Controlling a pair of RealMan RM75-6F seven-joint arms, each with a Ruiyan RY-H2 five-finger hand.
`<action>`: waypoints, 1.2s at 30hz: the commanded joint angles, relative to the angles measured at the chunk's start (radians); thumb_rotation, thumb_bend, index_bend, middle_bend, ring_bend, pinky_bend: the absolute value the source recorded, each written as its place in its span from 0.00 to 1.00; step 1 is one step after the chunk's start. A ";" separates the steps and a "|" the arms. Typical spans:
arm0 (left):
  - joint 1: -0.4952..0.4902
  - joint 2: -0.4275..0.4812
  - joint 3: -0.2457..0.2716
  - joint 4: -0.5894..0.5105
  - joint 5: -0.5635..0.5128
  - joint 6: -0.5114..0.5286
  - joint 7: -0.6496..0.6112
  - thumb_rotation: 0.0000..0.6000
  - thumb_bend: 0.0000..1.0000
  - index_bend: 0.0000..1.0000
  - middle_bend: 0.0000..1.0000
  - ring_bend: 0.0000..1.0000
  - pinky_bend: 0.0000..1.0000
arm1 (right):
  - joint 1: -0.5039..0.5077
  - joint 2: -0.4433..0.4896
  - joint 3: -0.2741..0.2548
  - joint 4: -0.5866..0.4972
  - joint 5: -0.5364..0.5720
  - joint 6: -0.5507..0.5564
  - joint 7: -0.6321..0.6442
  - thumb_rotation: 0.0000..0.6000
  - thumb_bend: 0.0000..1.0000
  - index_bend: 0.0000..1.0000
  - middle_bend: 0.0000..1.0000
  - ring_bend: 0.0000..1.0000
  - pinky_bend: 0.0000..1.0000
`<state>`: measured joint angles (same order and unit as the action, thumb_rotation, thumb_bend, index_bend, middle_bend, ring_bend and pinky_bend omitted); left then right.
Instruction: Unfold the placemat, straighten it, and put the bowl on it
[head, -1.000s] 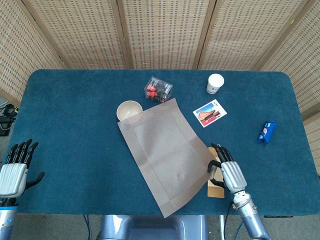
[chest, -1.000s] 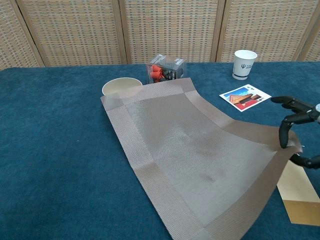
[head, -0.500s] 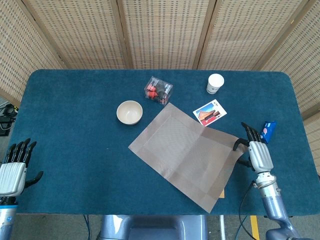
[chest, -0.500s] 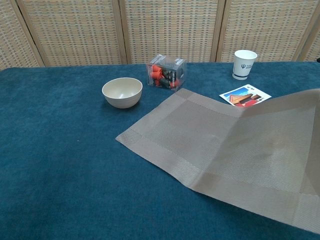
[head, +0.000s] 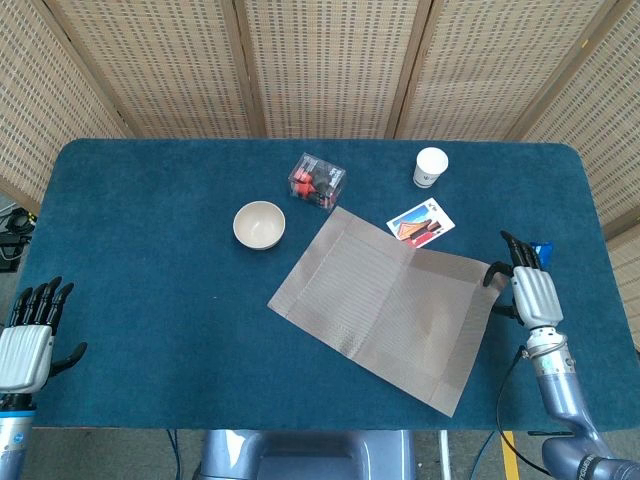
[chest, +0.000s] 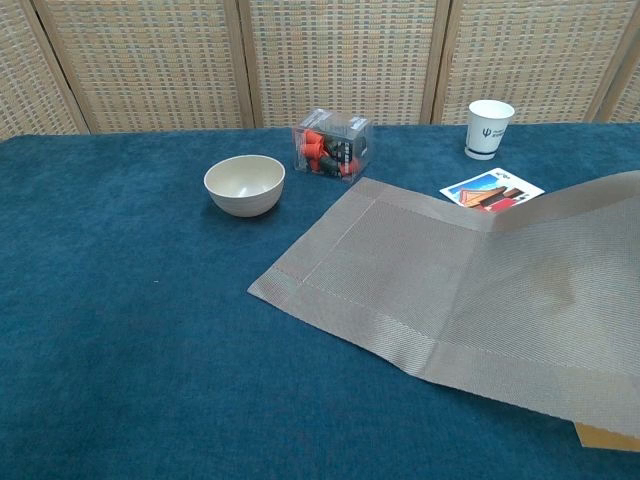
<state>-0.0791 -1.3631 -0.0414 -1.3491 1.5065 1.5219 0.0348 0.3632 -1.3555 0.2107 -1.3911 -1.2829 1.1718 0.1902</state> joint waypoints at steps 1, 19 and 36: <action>0.000 -0.001 0.001 0.000 0.000 -0.001 0.001 1.00 0.22 0.06 0.00 0.00 0.00 | 0.002 0.003 0.000 0.005 0.008 -0.005 -0.014 1.00 0.47 0.58 0.04 0.00 0.00; -0.006 0.006 -0.001 -0.006 0.006 -0.005 -0.010 1.00 0.22 0.06 0.00 0.00 0.00 | -0.117 0.060 -0.074 0.005 -0.070 0.131 0.058 1.00 0.19 0.09 0.00 0.00 0.00; -0.138 0.009 -0.035 -0.110 0.057 -0.117 0.183 1.00 0.13 0.07 0.00 0.00 0.00 | -0.222 0.124 -0.126 -0.075 -0.206 0.333 0.044 1.00 0.13 0.09 0.00 0.00 0.00</action>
<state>-0.1884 -1.3467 -0.0649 -1.4414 1.5564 1.4339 0.1849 0.1428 -1.2358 0.0851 -1.4615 -1.4885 1.5059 0.2310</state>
